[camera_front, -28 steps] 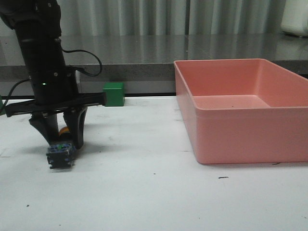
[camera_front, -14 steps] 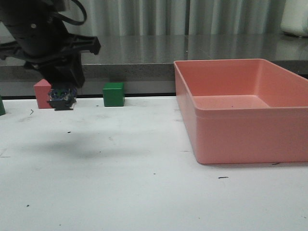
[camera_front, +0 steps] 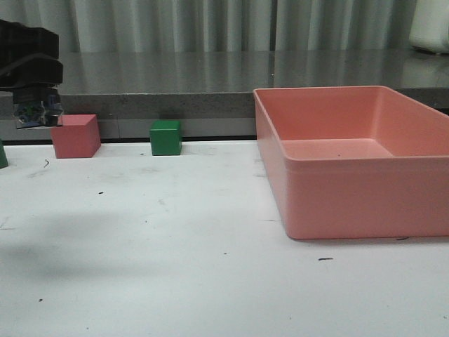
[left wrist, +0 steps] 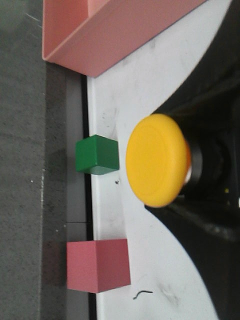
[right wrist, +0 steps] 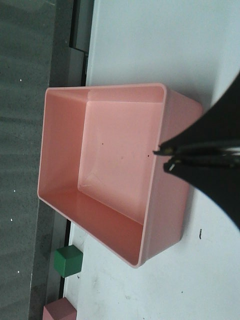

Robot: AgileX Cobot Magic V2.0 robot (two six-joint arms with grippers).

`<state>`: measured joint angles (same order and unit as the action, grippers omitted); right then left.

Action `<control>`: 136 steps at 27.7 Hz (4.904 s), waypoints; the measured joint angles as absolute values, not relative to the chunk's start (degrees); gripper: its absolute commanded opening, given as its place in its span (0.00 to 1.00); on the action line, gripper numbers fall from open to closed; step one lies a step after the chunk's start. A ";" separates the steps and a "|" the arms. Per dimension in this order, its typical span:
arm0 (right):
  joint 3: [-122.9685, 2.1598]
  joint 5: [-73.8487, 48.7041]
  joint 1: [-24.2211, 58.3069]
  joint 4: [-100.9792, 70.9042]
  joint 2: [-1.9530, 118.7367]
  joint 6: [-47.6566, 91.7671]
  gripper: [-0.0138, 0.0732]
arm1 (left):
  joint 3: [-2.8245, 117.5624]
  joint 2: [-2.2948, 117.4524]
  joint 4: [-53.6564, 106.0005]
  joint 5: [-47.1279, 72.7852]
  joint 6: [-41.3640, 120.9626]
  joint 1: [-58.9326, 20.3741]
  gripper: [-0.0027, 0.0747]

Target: Place and stand button with both arms

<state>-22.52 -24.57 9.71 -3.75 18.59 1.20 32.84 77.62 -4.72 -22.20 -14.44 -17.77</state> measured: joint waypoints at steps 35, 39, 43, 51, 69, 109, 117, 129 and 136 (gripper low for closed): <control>-22.52 -24.53 9.71 -3.75 18.59 1.20 0.08 | 24.53 111.00 -0.34 -65.10 -0.99 -17.77 0.21; -22.52 -24.53 9.71 -3.75 18.59 1.20 0.08 | 24.53 111.04 0.61 -65.19 -0.99 -17.77 0.21; -22.52 -24.53 9.71 -3.75 18.59 1.20 0.08 | 24.53 111.04 2.45 -65.19 -0.90 -17.77 0.28; -22.52 -24.53 9.71 -3.75 18.59 1.20 0.08 | 24.43 111.04 5.18 -65.19 -0.90 -18.63 0.62; -22.52 -24.53 9.71 -3.75 18.59 1.20 0.08 | 24.43 101.94 10.71 -65.00 4.83 -20.67 0.69; -22.52 -24.53 9.71 -3.75 18.59 1.20 0.08 | 24.61 9.50 10.52 26.34 5.74 -20.57 0.01; -22.52 -24.53 9.71 -3.75 18.59 1.20 0.08 | 24.53 5.23 10.52 26.60 5.74 -20.57 0.01; -22.52 -24.53 9.71 -3.75 18.59 1.20 0.08 | 24.53 5.23 10.51 26.60 5.74 -20.57 0.01; -22.52 -24.53 9.71 -3.75 18.59 1.20 0.08 | 21.85 4.03 10.41 23.55 5.74 -20.21 0.01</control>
